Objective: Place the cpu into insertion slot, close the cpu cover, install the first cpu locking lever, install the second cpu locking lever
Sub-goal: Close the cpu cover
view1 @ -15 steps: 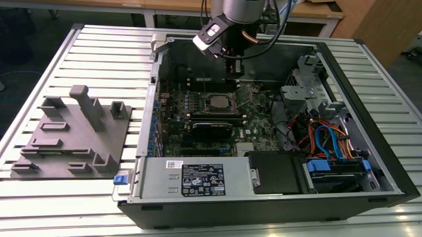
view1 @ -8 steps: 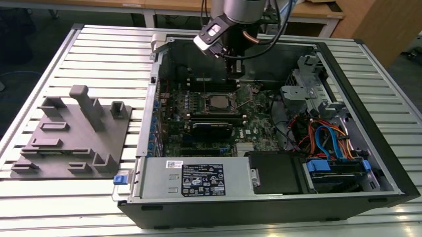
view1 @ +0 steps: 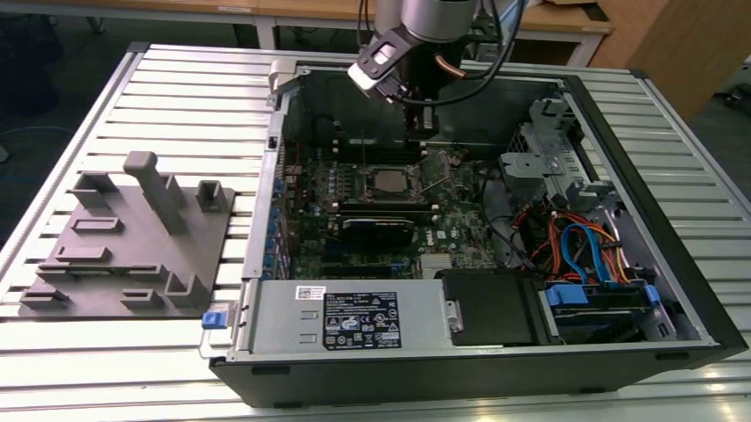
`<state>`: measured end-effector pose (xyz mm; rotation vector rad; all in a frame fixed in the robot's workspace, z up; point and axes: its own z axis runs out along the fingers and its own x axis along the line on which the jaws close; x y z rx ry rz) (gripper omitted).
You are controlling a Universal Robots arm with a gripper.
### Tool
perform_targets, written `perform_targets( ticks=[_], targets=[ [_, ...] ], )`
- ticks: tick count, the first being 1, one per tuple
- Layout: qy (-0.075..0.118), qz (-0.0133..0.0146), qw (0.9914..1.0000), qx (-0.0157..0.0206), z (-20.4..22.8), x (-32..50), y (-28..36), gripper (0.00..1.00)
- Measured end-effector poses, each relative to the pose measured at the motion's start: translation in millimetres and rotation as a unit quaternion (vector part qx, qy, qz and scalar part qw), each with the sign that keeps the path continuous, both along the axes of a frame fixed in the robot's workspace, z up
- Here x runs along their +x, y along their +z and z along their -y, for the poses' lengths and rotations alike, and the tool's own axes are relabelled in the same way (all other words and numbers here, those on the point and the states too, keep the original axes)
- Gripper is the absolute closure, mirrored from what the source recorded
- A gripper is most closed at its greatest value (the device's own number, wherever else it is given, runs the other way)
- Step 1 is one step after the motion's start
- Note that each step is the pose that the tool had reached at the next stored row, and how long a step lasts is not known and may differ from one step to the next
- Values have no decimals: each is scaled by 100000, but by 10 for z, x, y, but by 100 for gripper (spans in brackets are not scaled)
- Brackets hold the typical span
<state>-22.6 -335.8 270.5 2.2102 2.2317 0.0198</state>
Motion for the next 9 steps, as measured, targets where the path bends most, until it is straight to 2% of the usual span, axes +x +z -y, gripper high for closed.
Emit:
perform_targets(
  ticks=[9],
  targets=[
    [6, 1, 100000, -1, 0, 29, 0, 90]
  ],
)
